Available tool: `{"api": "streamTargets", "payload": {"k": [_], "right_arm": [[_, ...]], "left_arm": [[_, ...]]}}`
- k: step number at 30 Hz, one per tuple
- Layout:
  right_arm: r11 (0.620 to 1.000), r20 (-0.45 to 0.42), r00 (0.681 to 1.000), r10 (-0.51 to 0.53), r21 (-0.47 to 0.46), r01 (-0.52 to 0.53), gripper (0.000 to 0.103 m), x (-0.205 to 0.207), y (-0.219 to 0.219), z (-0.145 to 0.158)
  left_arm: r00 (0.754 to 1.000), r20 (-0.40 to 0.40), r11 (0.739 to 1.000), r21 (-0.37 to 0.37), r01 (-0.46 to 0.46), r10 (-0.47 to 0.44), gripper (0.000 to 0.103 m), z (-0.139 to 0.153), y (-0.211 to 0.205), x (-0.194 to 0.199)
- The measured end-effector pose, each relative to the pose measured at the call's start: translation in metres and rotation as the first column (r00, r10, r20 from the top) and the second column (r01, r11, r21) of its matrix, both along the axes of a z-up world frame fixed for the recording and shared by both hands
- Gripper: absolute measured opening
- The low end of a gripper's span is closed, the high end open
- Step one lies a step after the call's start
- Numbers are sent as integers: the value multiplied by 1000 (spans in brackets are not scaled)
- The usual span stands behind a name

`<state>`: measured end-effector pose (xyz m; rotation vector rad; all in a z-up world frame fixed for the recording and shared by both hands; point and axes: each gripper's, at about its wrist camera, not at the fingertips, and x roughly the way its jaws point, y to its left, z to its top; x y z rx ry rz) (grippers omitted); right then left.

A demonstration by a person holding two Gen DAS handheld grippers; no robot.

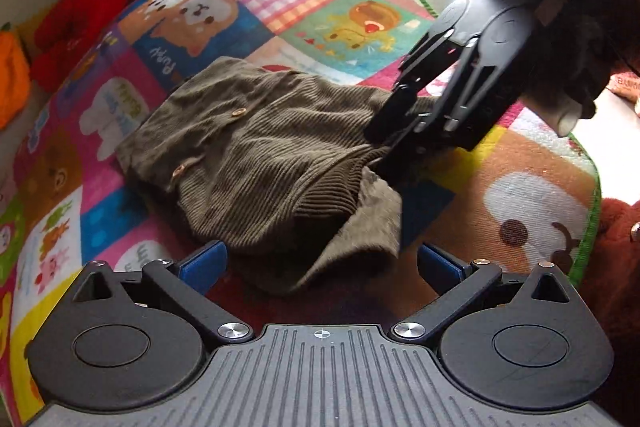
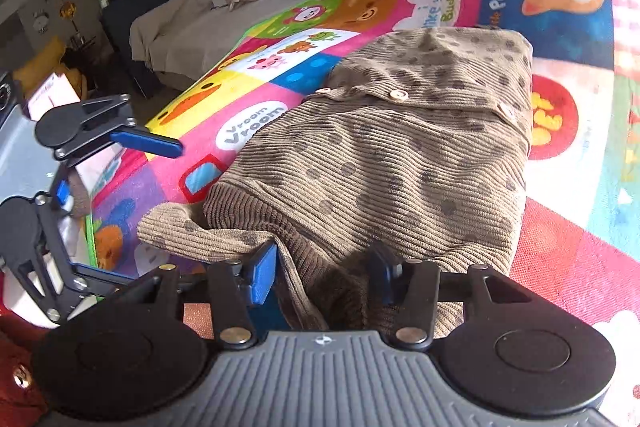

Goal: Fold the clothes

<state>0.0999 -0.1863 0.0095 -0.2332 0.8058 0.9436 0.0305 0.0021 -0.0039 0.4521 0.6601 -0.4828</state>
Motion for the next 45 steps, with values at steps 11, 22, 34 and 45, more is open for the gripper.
{"api": "streamTargets", "payload": {"k": [11, 22, 34, 45], "right_arm": [[954, 468, 848, 247, -271, -128, 75, -65, 35, -15], [1000, 0, 1000, -4, 29, 4, 22, 41, 24, 44], [993, 63, 995, 82, -90, -77, 22, 26, 28, 38], [989, 213, 975, -56, -122, 83, 73, -18, -69, 51]], "left_arm": [[995, -37, 976, -195, -101, 95, 103, 18, 22, 53], [990, 118, 996, -34, 80, -75, 103, 28, 30, 25], [939, 169, 953, 86, 289, -300, 77, -9, -14, 84], [988, -45, 902, -415, 119, -151, 37, 10, 33, 115]]}}
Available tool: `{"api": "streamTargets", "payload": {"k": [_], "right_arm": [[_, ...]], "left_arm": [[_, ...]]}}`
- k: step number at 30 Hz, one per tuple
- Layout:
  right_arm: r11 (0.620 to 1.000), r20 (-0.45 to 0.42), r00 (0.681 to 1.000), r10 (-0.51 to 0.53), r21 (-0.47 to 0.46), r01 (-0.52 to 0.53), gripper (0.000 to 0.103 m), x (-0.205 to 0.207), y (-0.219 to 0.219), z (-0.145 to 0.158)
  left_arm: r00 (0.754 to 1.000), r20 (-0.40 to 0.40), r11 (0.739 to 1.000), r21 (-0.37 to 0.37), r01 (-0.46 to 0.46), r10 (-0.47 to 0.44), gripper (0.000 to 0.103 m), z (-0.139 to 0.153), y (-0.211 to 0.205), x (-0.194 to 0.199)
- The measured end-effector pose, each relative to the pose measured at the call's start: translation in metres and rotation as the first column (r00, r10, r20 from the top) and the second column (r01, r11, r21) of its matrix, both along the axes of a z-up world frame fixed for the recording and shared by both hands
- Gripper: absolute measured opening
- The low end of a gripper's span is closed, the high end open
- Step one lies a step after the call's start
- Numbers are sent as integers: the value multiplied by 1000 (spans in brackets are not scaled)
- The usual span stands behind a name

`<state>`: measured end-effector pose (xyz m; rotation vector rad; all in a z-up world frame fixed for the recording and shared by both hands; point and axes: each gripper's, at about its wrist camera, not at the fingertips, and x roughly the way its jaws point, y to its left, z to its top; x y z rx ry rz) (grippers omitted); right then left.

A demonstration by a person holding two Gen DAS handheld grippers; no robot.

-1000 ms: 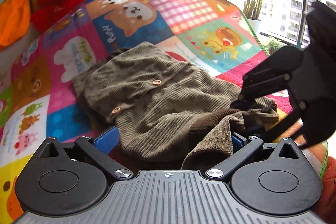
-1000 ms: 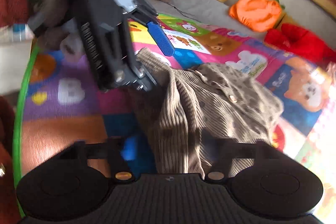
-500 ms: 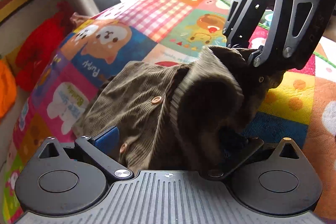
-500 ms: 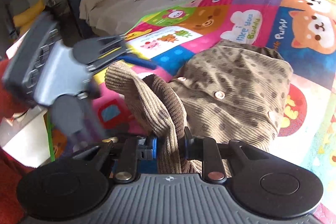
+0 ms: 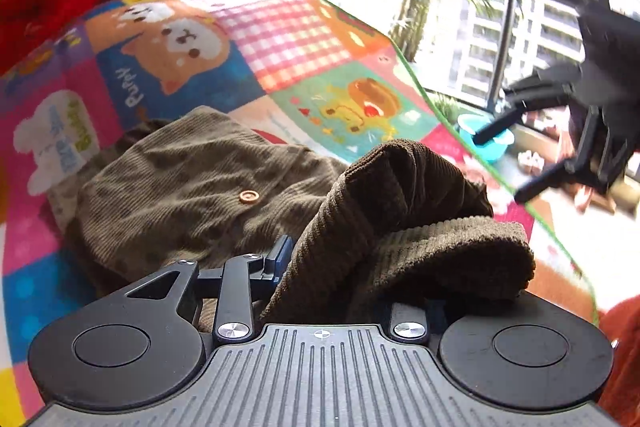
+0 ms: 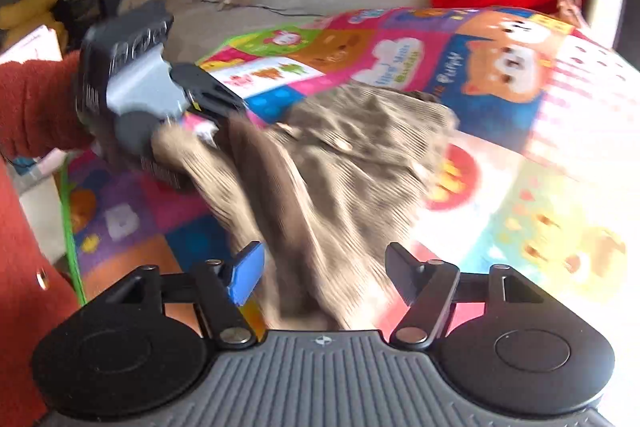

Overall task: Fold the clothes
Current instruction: 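Lift the folded dress with both grippers and fold it toward the left gripper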

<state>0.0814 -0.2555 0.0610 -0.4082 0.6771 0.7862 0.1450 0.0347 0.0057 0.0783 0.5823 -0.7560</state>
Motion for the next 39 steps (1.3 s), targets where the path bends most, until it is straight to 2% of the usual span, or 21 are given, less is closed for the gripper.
{"api": "streamTargets", "payload": {"k": [3, 5, 8, 9, 10, 12, 14, 17, 19, 21, 24, 25, 26, 28, 30, 32, 34, 35, 37, 39], "right_arm": [[998, 29, 999, -25, -51, 26, 77, -12, -14, -17], [998, 52, 999, -12, -54, 15, 77, -15, -11, -30], [998, 162, 987, 14, -65, -3, 77, -7, 8, -38], [998, 203, 979, 22, -69, -8, 74, -2, 15, -40], [999, 220, 975, 24, -33, -18, 70, 9, 21, -35], [999, 236, 971, 18, 44, -29, 42, 36, 33, -21], [995, 246, 969, -3, 96, -21, 38, 71, 47, -8], [986, 229, 972, -56, 166, 17, 37, 129, 65, 6], [980, 170, 982, -88, 191, 55, 37, 172, 77, 6], [970, 104, 983, -152, 206, 129, 37, 210, 86, -5], [962, 55, 973, -225, 173, 212, 37, 245, 98, -32], [960, 55, 970, -236, 166, 224, 37, 251, 101, -40], [954, 36, 967, -252, 178, 242, 39, 256, 101, -43], [938, -7, 959, -284, 203, 279, 41, 264, 101, -50], [923, -41, 949, -313, 221, 314, 53, 270, 100, -55], [915, -58, 944, -325, 231, 329, 56, 272, 97, -55], [917, -55, 948, -315, 241, 318, 57, 268, 95, -50], [918, -44, 950, -309, 245, 310, 58, 263, 93, -46], [916, -16, 949, -315, 258, 309, 63, 250, 87, -34], [904, 5, 939, -344, 274, 329, 74, 236, 78, -22]], "left_arm": [[996, -74, 988, -143, -65, 55, 37, 6, 19, 17], [992, -106, 975, -202, -94, 73, 37, 10, 28, 25], [986, -143, 954, -273, -127, 90, 37, 16, 39, 35], [985, -148, 949, -285, -132, 93, 37, 18, 42, 38], [984, -147, 948, -286, -138, 99, 37, 21, 43, 40], [986, -115, 950, -275, -148, 121, 36, 30, 46, 48], [984, -67, 947, -270, -177, 165, 36, 43, 55, 60], [963, -40, 923, -276, -267, 267, 36, 57, 75, 93], [933, -40, 895, -267, -356, 359, 40, 62, 90, 113], [888, -65, 852, -258, -456, 456, 47, 61, 104, 127], [865, -121, 818, -283, -500, 487, 75, 55, 117, 119], [857, -139, 807, -290, -515, 497, 82, 54, 122, 116], [854, -153, 803, -290, -520, 498, 84, 51, 123, 113], [878, -154, 841, -250, -479, 454, 88, 45, 110, 103], [908, -141, 883, -216, -417, 395, 89, 40, 93, 93], [941, -95, 921, -196, -336, 324, 90, 39, 74, 86], [967, -60, 946, -200, -253, 246, 95, 37, 56, 82], [972, -64, 953, -191, -236, 227, 95, 34, 50, 86], [965, -91, 956, -139, -257, 246, 95, 22, 38, 97], [951, -115, 950, -92, -299, 288, 93, 10, 34, 113]]}}
